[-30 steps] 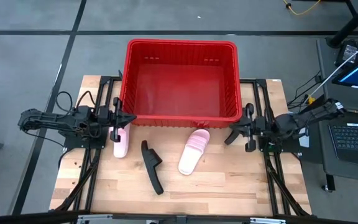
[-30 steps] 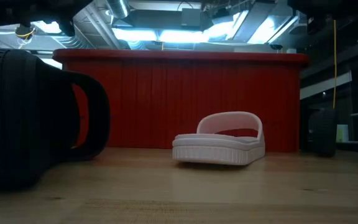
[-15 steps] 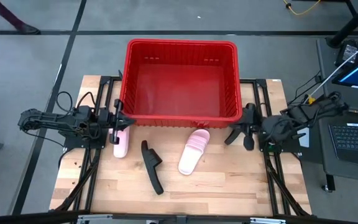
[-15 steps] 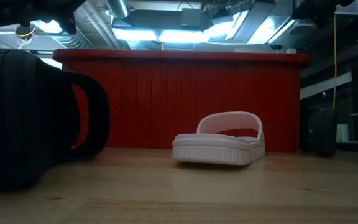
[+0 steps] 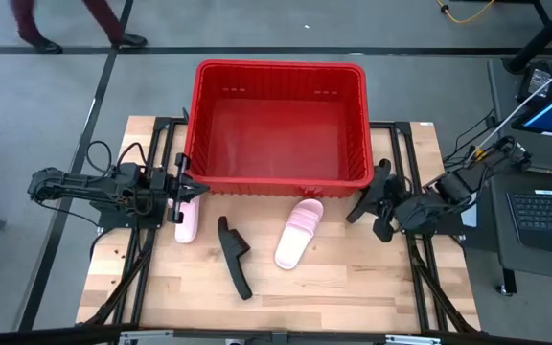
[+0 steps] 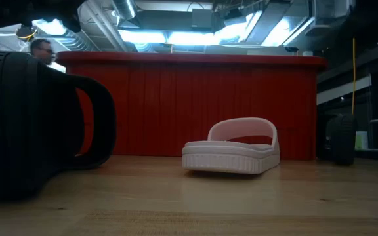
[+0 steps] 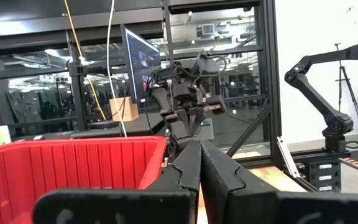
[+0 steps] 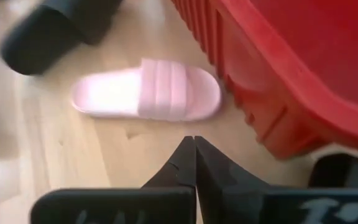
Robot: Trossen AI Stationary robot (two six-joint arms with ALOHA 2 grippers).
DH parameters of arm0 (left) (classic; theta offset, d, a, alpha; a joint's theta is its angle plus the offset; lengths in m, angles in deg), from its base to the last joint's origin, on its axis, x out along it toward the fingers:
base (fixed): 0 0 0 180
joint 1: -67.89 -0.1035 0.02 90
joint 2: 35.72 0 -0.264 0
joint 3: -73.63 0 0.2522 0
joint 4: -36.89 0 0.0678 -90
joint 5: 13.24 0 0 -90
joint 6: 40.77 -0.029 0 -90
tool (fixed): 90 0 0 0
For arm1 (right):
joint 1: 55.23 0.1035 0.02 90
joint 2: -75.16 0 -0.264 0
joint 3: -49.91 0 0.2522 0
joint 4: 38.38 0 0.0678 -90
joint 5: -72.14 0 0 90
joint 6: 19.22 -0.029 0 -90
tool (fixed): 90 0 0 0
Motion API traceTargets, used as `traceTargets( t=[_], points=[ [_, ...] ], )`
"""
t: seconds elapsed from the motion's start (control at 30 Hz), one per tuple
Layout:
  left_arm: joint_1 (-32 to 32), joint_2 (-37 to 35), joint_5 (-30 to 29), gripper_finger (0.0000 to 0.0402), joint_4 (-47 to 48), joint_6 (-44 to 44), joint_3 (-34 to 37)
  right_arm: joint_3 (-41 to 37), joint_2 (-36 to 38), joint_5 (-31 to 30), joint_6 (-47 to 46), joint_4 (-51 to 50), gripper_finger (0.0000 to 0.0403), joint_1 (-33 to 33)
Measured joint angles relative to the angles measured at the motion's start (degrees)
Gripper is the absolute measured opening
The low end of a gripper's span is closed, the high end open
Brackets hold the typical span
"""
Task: Pick and place slides into bin
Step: Put the right black slide into the bin
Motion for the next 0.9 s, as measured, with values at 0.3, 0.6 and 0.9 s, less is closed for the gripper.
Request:
traceTargets(
  t=[0.3, 0.6, 0.9],
  points=[
    [0.0, 0.0, 0.0, 0.0001, 2.02, 0.49, 0.0, -0.02, -7.28, 0.04, -6.81, -4.75, 0.0, 0.09],
    [0.0, 0.0, 0.0, 0.0008, 2.06, 0.55, 0.0, -0.02, -11.08, 0.13, -13.3, -11.07, 0.002, 0.05],
    [0.0, 0.0, 0.0, 0.0004, 2.06, 0.53, 0.0, -0.02, -13.59, -3.25, -12.65, -12.92, 0.0059, -3.9]
  ],
)
